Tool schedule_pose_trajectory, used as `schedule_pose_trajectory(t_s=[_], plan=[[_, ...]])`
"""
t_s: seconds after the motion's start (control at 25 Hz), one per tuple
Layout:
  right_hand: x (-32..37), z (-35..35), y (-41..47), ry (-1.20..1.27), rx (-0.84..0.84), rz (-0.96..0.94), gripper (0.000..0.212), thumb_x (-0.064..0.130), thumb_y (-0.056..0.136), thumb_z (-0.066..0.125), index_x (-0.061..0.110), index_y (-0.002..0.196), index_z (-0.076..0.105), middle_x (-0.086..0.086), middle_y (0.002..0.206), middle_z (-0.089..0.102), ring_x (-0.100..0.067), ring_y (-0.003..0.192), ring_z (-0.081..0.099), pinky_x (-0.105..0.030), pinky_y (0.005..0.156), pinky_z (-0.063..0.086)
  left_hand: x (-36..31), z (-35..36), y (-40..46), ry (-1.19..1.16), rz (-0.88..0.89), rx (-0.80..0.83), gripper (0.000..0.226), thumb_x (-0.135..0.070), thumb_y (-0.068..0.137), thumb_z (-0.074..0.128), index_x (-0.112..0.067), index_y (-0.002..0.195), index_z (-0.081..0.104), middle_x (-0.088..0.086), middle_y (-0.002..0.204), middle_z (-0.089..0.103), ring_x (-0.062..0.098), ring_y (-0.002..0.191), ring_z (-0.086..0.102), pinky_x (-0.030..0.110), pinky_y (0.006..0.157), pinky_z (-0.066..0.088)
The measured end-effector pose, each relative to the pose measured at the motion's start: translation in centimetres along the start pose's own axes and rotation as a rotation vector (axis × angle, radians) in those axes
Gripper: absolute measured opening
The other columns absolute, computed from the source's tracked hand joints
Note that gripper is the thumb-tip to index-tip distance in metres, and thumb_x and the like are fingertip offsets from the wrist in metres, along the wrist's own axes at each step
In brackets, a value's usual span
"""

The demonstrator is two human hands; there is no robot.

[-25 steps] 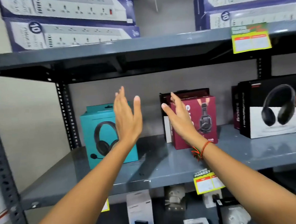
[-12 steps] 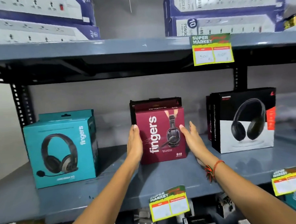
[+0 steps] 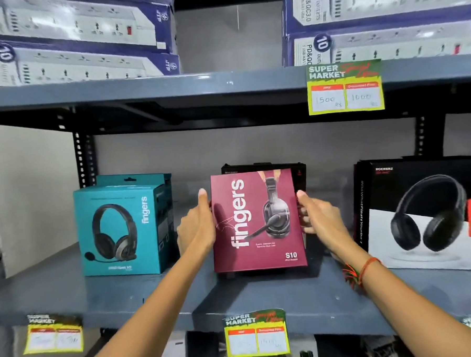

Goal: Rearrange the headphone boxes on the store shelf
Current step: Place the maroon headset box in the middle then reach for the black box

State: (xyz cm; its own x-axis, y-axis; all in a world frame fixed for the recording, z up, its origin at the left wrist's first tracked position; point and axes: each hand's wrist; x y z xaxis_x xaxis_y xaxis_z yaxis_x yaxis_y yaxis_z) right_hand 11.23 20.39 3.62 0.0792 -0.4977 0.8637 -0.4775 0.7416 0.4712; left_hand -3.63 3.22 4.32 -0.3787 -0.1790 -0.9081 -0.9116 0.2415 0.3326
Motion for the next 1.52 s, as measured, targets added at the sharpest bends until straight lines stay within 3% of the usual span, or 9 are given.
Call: schedule_pose_trajectory(t_s=[0.2, 0.28, 0.36, 0.48, 0.76, 0.88, 1.08, 1.2, 1.52], plan=[[0.9, 3.4, -2.0, -0.029, 0.022, -0.119, 0.064, 0.066, 0.088, 0.049, 0.006, 0.093, 0.07, -0.029, 0.092, 0.07, -0.037, 0.082, 0.068, -0.057, 0.086, 0.058, 1.2, -4.1, -1.8, 0.083, 0.123, -0.078, 0.076, -0.065, 0.098, 0.013, -0.016, 0.116, 0.069, 0.016, 0.113, 0.071, 0.039, 0.109, 0.058, 0.048, 0.095, 0.04], [1.5, 6.0, -2.9, 0.016, 0.081, -0.149, 0.051, 0.054, 0.095, 0.052, 0.006, 0.098, 0.068, -0.02, 0.075, 0.065, -0.036, 0.071, 0.059, -0.048, 0.082, 0.06, 2.7, -6.6, -2.4, 0.056, 0.168, -0.138, 0.073, -0.065, 0.098, 0.016, -0.019, 0.126, 0.066, 0.008, 0.099, 0.072, 0.034, 0.103, 0.059, 0.046, 0.091, 0.041], [2.1, 8.9, -3.9, 0.034, 0.14, -0.16, 0.034, 0.048, 0.098, 0.054, 0.018, 0.09, 0.067, 0.01, 0.051, 0.05, -0.012, 0.054, 0.047, -0.035, 0.071, 0.05, 4.5, -9.3, -2.7, 0.037, 0.21, -0.208, 0.077, -0.07, 0.094, 0.014, -0.025, 0.135, 0.062, 0.009, 0.107, 0.073, 0.034, 0.107, 0.06, 0.046, 0.092, 0.042], [2.8, 13.2, -5.3, 0.065, 0.203, -0.172, 0.015, 0.042, 0.099, 0.056, 0.034, 0.092, 0.065, 0.027, 0.055, 0.061, 0.006, 0.058, 0.06, -0.03, 0.068, 0.052, 7.0, -12.6, -2.2, 0.014, 0.236, -0.249, 0.08, -0.07, 0.086, 0.01, -0.035, 0.143, 0.054, 0.01, 0.119, 0.071, 0.033, 0.11, 0.06, 0.042, 0.092, 0.039], [2.5, 19.7, -6.2, 0.042, 0.218, -0.178, 0.016, 0.046, 0.097, 0.056, 0.033, 0.098, 0.066, 0.019, 0.071, 0.068, 0.007, 0.056, 0.059, -0.024, 0.066, 0.045, 10.9, -16.9, 0.5, -0.043, 0.195, -0.163, 0.062, -0.064, 0.097, 0.019, -0.038, 0.141, 0.053, 0.005, 0.122, 0.069, 0.025, 0.106, 0.057, 0.039, 0.093, 0.039], [2.3, 19.7, -6.4, 0.046, 0.202, -0.144, 0.013, 0.048, 0.097, 0.054, 0.039, 0.097, 0.064, 0.027, 0.069, 0.067, 0.0, 0.067, 0.059, -0.029, 0.071, 0.047, 11.0, -17.1, 0.8, -0.031, 0.219, -0.143, 0.054, -0.054, 0.104, 0.023, -0.035, 0.151, 0.042, 0.002, 0.141, 0.06, 0.026, 0.127, 0.053, 0.038, 0.102, 0.034], [4.2, 15.5, -6.6, 0.093, 0.021, -0.173, 0.04, 0.038, 0.1, 0.055, 0.021, 0.136, 0.059, 0.003, 0.111, 0.067, -0.007, 0.098, 0.063, -0.031, 0.096, 0.05, 7.4, -15.0, 1.3, -0.13, 0.608, -0.237, 0.074, -0.056, 0.095, 0.029, -0.018, 0.159, 0.021, 0.0, 0.166, 0.024, 0.015, 0.154, 0.018, 0.034, 0.125, 0.012], [5.9, 10.5, -6.9, 0.056, -0.118, -0.209, 0.037, 0.034, 0.101, 0.054, 0.023, 0.136, 0.058, 0.008, 0.109, 0.064, 0.007, 0.094, 0.058, -0.002, 0.083, 0.042, 3.1, -10.6, 0.6, -0.167, 0.825, -0.133, 0.065, -0.042, 0.101, 0.036, -0.012, 0.158, 0.023, -0.001, 0.165, 0.024, 0.01, 0.154, 0.017, 0.026, 0.124, 0.005], [5.7, -5.9, -8.3, -0.111, -0.486, -0.19, 0.039, 0.03, 0.101, 0.055, 0.016, 0.137, 0.06, 0.001, 0.12, 0.065, -0.007, 0.111, 0.057, 0.009, 0.076, 0.035, -6.6, 5.3, -7.2, -0.459, 0.628, 0.374, 0.06, -0.044, 0.104, 0.034, -0.022, 0.158, 0.024, -0.003, 0.165, 0.027, 0.01, 0.151, 0.022, 0.033, 0.123, 0.017]])
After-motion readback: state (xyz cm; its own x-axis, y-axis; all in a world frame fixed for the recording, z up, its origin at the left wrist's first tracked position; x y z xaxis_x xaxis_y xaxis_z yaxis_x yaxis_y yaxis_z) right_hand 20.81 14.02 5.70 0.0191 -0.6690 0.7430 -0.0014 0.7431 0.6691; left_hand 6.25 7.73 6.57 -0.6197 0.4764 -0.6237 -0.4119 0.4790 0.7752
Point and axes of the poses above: each hand's wrist, its own y-axis towards the middle knuckle, its own z-axis out of the palm, x = y × z
